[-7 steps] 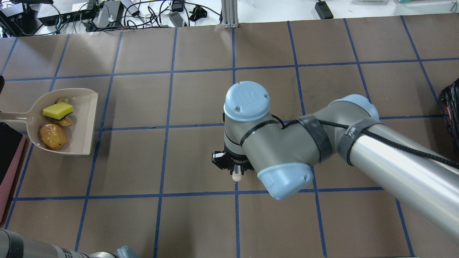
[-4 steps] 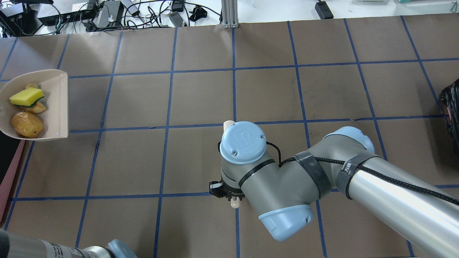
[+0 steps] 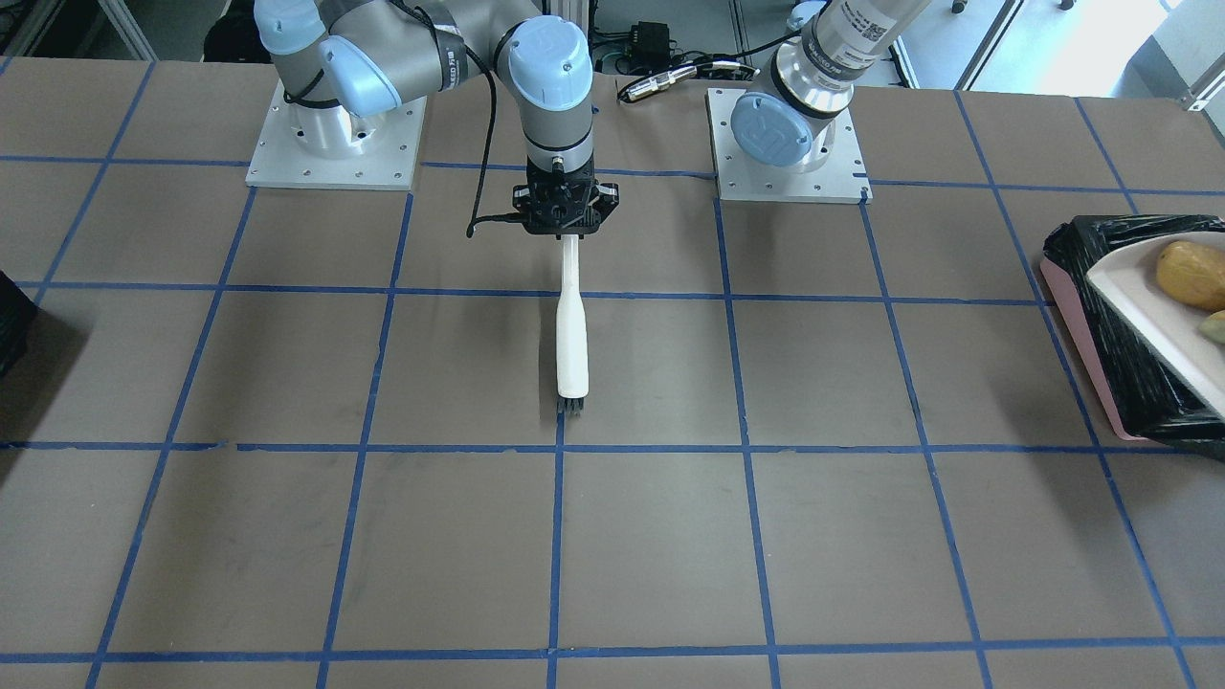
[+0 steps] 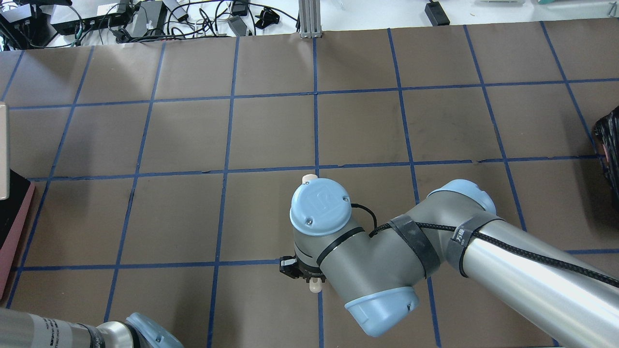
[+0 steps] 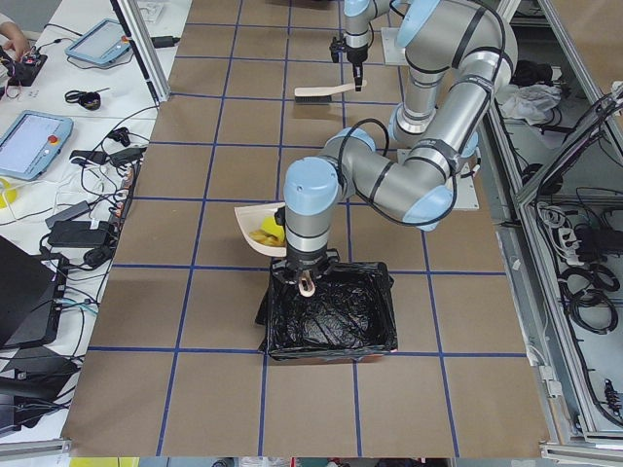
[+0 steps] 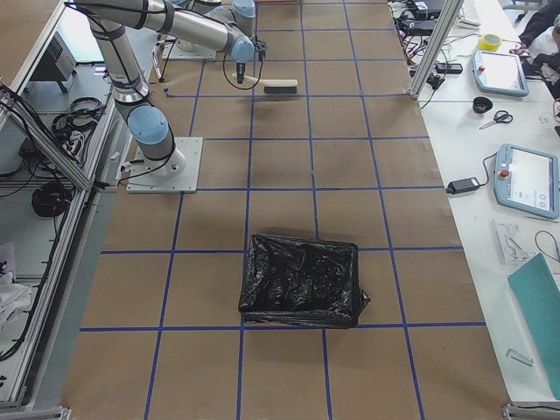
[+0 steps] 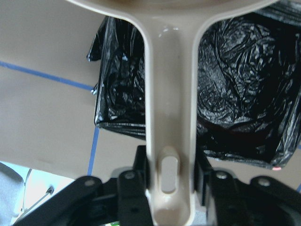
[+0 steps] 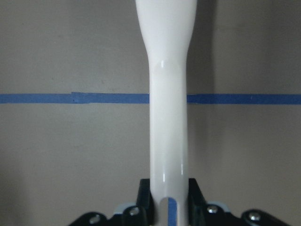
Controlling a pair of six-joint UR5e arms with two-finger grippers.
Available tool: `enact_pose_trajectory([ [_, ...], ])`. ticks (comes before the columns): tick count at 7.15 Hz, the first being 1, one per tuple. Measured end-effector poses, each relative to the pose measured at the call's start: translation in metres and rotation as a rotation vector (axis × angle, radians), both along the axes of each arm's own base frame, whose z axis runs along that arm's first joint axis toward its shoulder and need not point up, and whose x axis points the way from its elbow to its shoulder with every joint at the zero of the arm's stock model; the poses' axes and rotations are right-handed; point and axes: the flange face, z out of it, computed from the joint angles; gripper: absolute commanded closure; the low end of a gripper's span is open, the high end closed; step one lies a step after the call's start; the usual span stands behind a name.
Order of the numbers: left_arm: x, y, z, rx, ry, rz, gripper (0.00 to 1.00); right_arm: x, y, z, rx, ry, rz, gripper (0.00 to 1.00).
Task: Sweep and dump trash in nearest bin
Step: 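Tip the dustpan over the bin with the left gripper to dump the trash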
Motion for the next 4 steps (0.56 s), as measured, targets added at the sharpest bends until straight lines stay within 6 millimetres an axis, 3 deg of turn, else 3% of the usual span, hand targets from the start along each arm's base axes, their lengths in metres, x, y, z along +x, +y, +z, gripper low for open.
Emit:
enact_pose_trajectory([
  [2, 0.057, 0.021, 0.003, -0.015, -0.063, -0.001, 1.0, -0.004, 0.012, -0.008, 0.014, 0.005, -0.005, 1.0],
  [4, 0.096, 0.02, -0.004, -0.028, -0.133, -0.038, 1.0, -0.005, 0.018, -0.012, 0.021, 0.007, -0.002, 1.0],
])
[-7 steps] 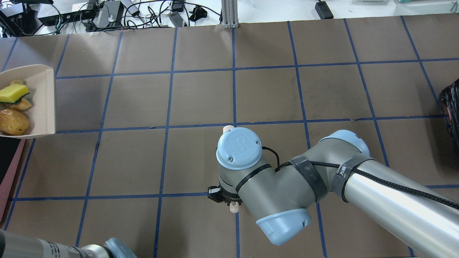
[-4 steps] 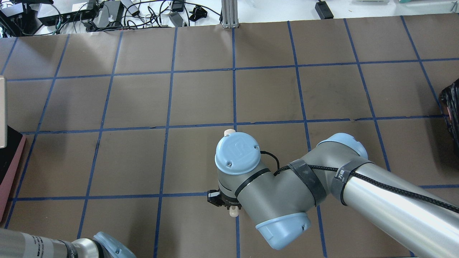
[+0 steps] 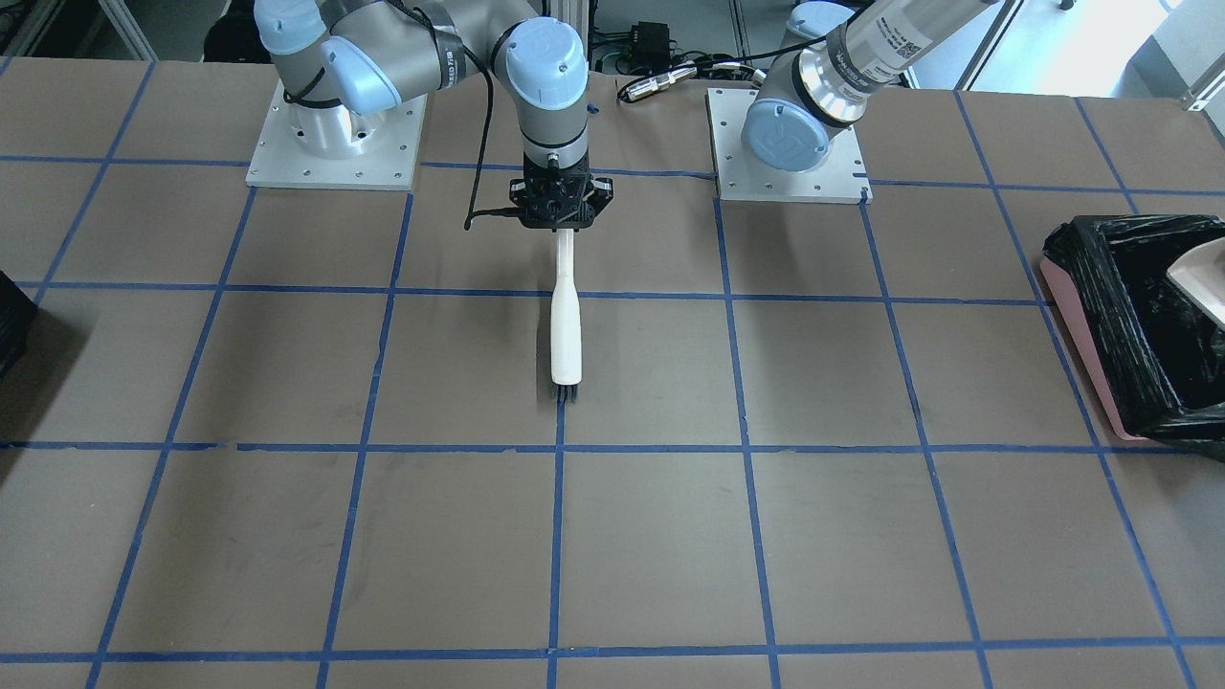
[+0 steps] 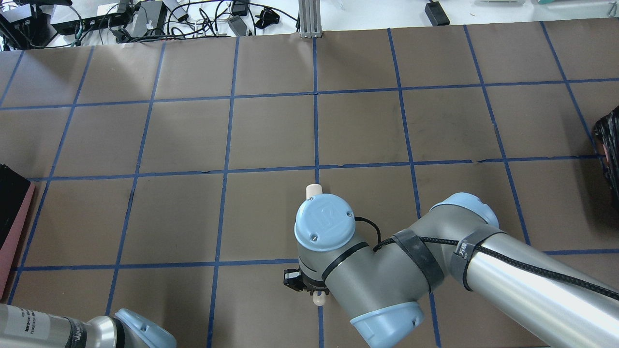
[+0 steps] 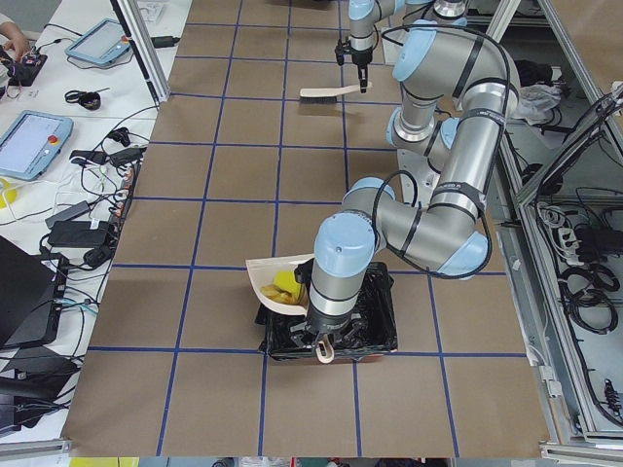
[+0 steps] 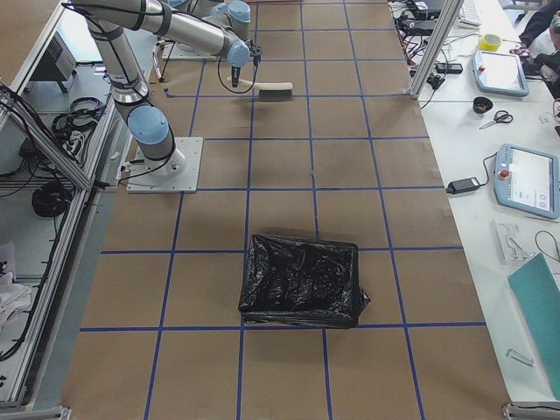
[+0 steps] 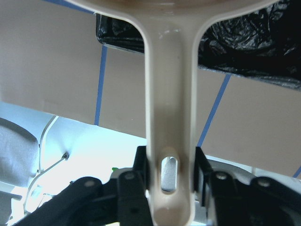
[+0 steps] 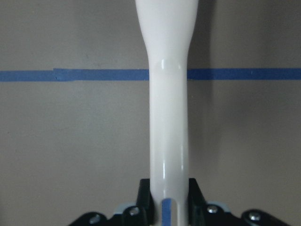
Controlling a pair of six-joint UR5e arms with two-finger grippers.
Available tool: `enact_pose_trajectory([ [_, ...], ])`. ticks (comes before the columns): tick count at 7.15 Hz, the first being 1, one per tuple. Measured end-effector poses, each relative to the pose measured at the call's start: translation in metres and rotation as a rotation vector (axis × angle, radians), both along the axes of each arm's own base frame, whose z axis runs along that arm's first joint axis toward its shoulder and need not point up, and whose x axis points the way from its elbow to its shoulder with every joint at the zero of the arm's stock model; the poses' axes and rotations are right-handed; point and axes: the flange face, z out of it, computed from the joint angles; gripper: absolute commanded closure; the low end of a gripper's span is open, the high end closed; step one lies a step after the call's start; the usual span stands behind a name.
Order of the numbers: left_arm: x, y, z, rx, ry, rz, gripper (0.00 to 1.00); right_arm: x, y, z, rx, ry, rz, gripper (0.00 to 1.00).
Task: Sweep and dump trash in nearest bin
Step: 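Tip the dustpan over the bin with the left gripper to dump the trash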
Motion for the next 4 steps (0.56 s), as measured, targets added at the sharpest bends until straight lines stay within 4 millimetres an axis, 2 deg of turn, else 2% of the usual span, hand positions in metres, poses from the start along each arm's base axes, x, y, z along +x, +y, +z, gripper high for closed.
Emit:
enact_pose_trajectory([
  [1, 0.012, -0.004, -0.008, -0.013, -0.043, -0.016, 1.0, 0.0, 0.0, -0.001, 0.002, 0.001, 0.002, 0.96],
  [2, 0.019, -0.006, -0.016, -0.028, -0.096, -0.035, 1.0, 0.0, 0.0, -0.002, 0.005, 0.002, 0.006, 0.8],
  [3, 0.017, -0.006, -0.022, -0.051, -0.159, -0.047, 1.0, 0.0, 0.001, -0.003, 0.005, 0.004, 0.011, 0.57],
  [4, 0.007, -0.005, -0.028, -0.082, -0.237, -0.053, 1.0, 0.0, 0.0, -0.003, 0.002, 0.007, 0.016, 0.54],
])
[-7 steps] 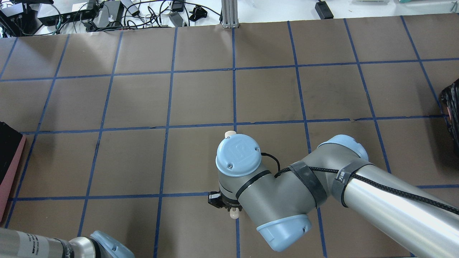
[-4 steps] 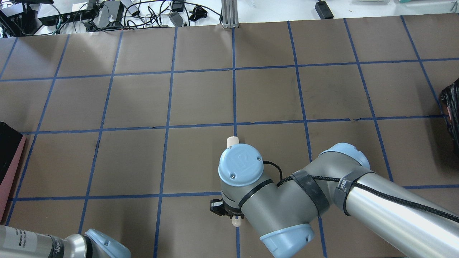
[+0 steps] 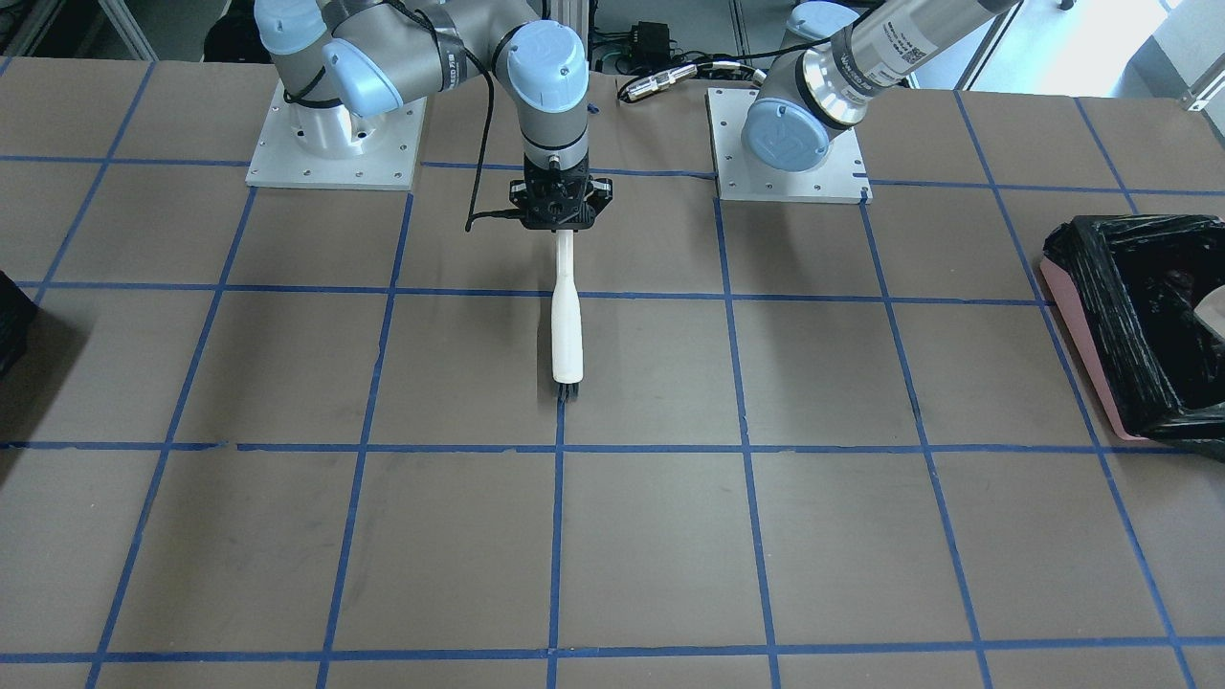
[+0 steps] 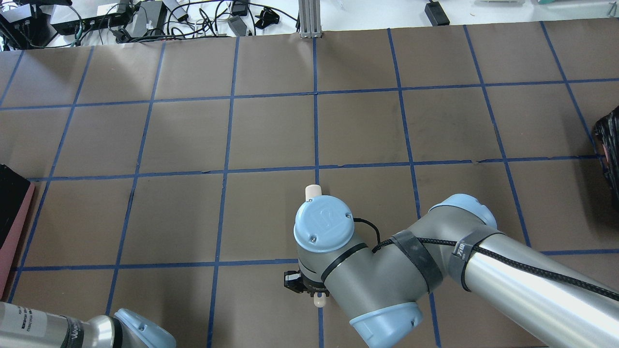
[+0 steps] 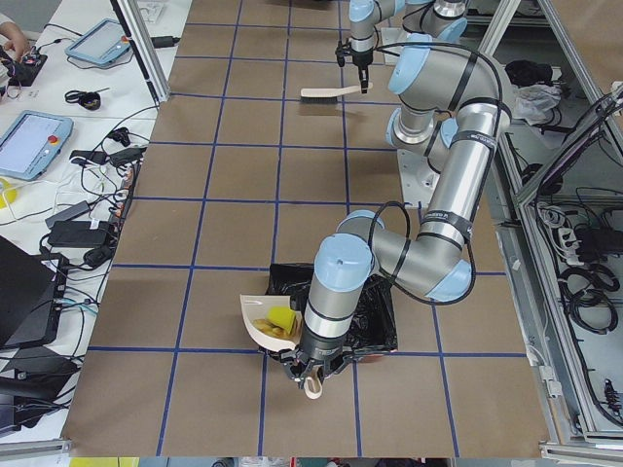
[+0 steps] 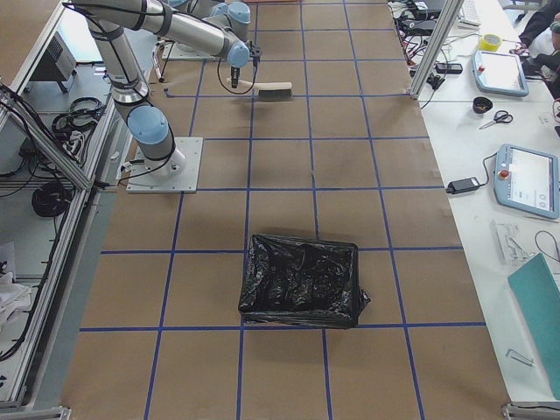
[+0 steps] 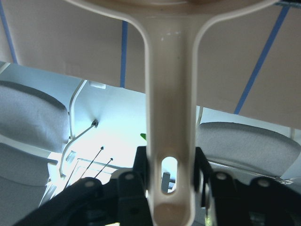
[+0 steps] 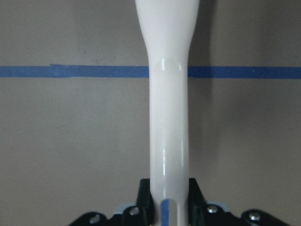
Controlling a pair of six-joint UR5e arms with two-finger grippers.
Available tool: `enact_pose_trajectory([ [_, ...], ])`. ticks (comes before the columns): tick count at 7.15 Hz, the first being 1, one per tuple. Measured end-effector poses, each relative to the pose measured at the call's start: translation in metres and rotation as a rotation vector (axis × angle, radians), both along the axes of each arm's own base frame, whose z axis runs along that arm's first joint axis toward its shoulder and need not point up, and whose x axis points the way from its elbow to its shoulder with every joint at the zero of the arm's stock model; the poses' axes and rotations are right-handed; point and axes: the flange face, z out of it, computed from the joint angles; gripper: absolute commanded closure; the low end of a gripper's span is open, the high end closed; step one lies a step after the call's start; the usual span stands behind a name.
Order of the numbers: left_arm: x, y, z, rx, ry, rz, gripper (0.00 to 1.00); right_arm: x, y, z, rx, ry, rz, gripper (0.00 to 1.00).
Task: Sweep and dump trash in nearest bin
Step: 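Tip the dustpan over the bin with the left gripper to dump the trash, then lay the brush down with the right gripper while the left returns the dustpan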
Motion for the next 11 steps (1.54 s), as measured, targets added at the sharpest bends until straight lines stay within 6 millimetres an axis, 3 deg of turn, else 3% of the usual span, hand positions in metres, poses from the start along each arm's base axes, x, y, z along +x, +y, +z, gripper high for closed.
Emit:
enact_pose_trajectory([
  [2, -0.027, 0.009, 0.002, -0.039, -0.103, -0.009, 1.0, 0.0, -0.002, 0.002, -0.01, 0.005, 0.003, 0.42],
  [5, -0.053, 0.016, 0.035, 0.019, -0.2, -0.006, 1.0, 0.0, -0.005, 0.003, -0.023, 0.011, 0.014, 0.08],
  [7, -0.06, 0.021, 0.048, 0.041, -0.226, 0.003, 1.0, -0.004, -0.01, 0.008, -0.071, 0.041, 0.036, 0.05],
  [9, -0.074, 0.015, 0.058, 0.058, -0.194, -0.01, 1.0, 0.001, -0.029, 0.028, -0.125, 0.046, 0.063, 0.05],
  [11, -0.119, -0.014, 0.07, 0.09, -0.093, -0.059, 1.0, 0.004, -0.036, 0.037, -0.127, 0.056, 0.093, 0.07],
])
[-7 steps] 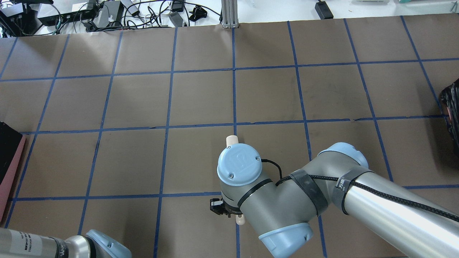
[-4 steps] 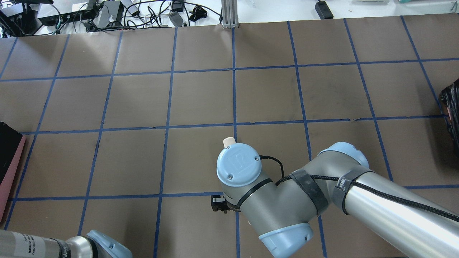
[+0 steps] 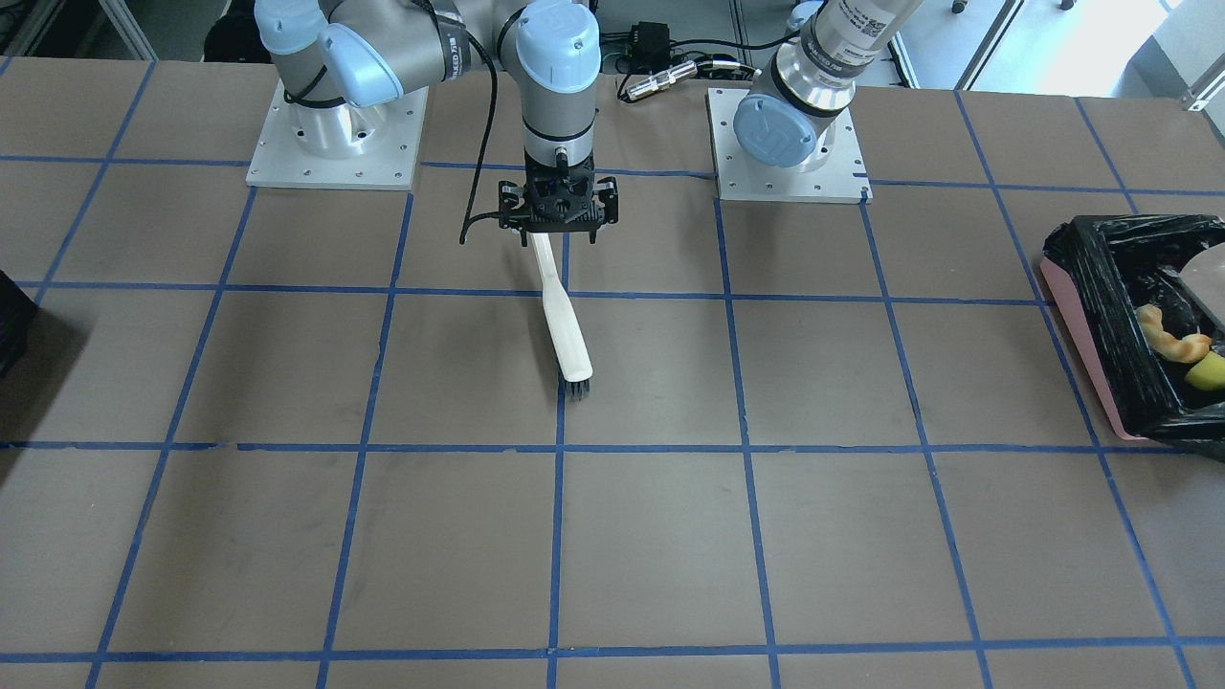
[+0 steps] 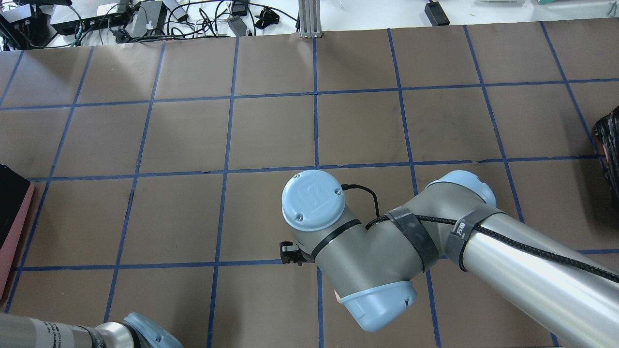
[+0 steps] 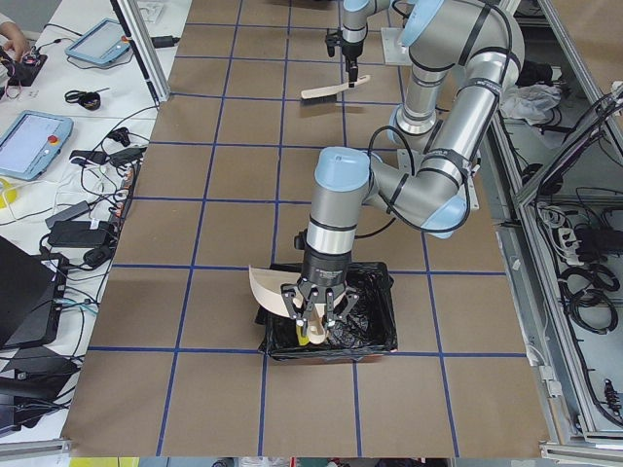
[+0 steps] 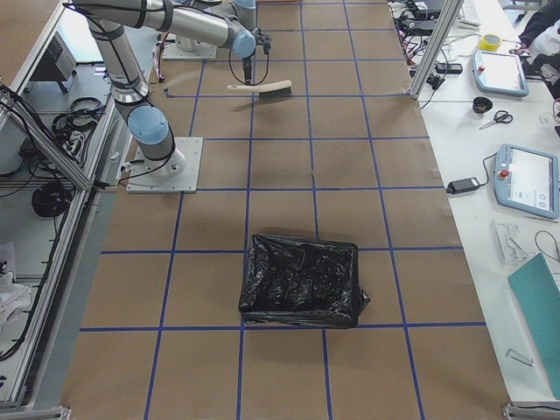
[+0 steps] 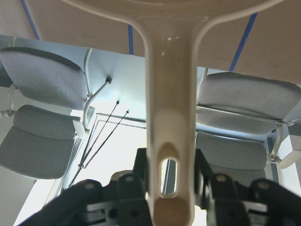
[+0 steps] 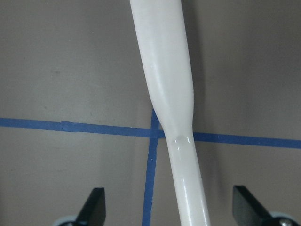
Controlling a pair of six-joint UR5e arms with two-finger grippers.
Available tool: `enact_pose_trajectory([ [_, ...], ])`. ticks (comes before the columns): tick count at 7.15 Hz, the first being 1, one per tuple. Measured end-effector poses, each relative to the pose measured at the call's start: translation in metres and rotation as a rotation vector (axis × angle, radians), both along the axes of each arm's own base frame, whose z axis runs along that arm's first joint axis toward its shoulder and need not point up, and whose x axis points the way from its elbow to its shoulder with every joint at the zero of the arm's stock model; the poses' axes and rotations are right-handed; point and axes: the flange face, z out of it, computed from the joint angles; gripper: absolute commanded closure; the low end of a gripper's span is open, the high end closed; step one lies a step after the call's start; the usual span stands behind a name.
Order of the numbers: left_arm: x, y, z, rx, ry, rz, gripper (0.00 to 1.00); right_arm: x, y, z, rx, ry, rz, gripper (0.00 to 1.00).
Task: Sweep and dump trash in nearest bin
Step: 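Lay the brush down with the right gripper while the left returns the dustpan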
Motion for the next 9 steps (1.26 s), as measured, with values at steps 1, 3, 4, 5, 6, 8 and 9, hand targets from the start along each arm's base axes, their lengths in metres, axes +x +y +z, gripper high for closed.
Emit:
enact_pose_trajectory([
  [1, -0.028, -0.016, 0.008, 0.01, 0.06, -0.008, 1.0, -0.002, 0.0, 0.0, 0.008, 0.007, 0.024, 0.05],
  [3, -0.089, -0.054, 0.02, 0.02, 0.177, -0.003, 1.0, -0.006, -0.01, 0.007, -0.007, 0.01, 0.042, 0.03],
  [4, -0.125, -0.077, 0.02, 0.019, 0.228, 0.0, 1.0, -0.008, -0.023, 0.021, -0.023, 0.012, 0.047, 0.01],
  [5, -0.163, -0.099, 0.017, 0.013, 0.268, 0.004, 1.0, -0.013, -0.045, 0.044, -0.021, 0.018, 0.063, 0.0],
  [6, -0.201, -0.118, 0.012, 0.011, 0.3, 0.009, 1.0, -0.022, -0.071, 0.075, -0.007, 0.024, 0.083, 0.0],
  [8, -0.299, -0.157, -0.005, -0.018, 0.379, 0.12, 1.0, -0.055, -0.124, 0.15, -0.005, 0.02, 0.079, 0.0],
  [9, -0.358, -0.172, -0.016, -0.064, 0.43, 0.251, 1.0, -0.085, -0.15, 0.186, -0.014, 0.013, 0.071, 0.0],
])
